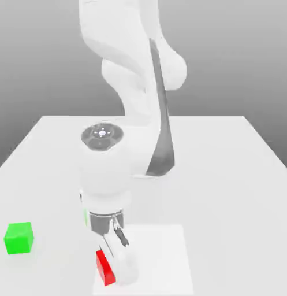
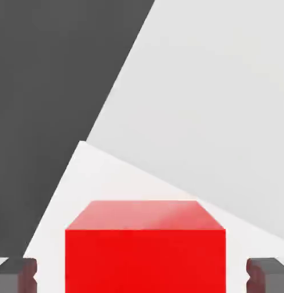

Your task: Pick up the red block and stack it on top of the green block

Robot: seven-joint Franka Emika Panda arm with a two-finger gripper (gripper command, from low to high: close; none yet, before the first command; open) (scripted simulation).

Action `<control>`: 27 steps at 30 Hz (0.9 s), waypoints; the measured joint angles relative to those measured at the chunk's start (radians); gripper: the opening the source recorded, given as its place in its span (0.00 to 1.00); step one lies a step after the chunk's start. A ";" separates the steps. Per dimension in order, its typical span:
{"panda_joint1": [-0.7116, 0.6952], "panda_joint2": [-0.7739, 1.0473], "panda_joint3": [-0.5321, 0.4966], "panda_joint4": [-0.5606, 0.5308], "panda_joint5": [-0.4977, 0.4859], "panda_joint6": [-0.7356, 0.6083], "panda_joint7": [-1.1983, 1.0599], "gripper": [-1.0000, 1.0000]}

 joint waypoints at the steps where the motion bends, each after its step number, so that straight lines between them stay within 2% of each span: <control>1: 0.000 0.000 0.000 0.000 0.000 0.001 0.000 0.00; 4: 0.002 0.005 -0.002 0.001 -0.002 0.005 0.002 0.00; 10: -0.037 -0.167 0.036 -0.026 0.083 -0.139 -0.057 0.00; 18: -0.287 -0.250 -0.176 -0.002 0.158 -0.243 -0.015 0.00; 23: -0.320 -0.126 -0.186 0.008 0.184 -0.128 -0.019 0.00; 24: -0.323 -0.097 -0.183 0.009 0.189 -0.101 -0.022 1.00; 27: -0.323 -0.097 -0.183 0.009 0.189 -0.101 -0.022 1.00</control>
